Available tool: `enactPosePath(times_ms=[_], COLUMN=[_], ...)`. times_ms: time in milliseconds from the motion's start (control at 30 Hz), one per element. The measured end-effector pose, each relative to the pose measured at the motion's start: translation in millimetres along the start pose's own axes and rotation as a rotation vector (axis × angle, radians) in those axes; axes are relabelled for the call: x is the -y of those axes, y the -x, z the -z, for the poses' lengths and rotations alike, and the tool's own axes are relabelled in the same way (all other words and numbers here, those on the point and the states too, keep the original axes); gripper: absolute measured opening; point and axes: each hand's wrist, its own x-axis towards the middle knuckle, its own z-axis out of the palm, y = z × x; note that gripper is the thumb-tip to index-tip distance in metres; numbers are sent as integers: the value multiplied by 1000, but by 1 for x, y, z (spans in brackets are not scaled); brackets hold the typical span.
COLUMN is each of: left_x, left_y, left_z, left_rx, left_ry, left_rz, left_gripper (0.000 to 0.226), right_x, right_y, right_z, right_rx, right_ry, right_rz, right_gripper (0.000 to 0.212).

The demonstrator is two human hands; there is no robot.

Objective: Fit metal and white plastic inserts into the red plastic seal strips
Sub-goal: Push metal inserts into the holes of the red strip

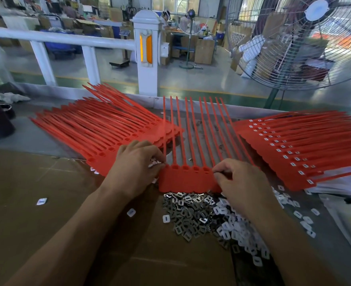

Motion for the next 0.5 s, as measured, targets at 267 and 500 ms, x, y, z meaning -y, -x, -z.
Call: enactPosePath(times_ms=[267,500], left_x=[3,2], left_y=[-2,-4], left_z=[-2,-3], left_rx=[-7,25], left_ry=[14,-13], left_rz=[42,41], left_gripper=[7,7], right_x=[2,4], right_y=[1,1], right_z=[-2,0], right_rx=[-16,-6], right_ry=[16,34], right_rz=[14,13], right_gripper=[10,10])
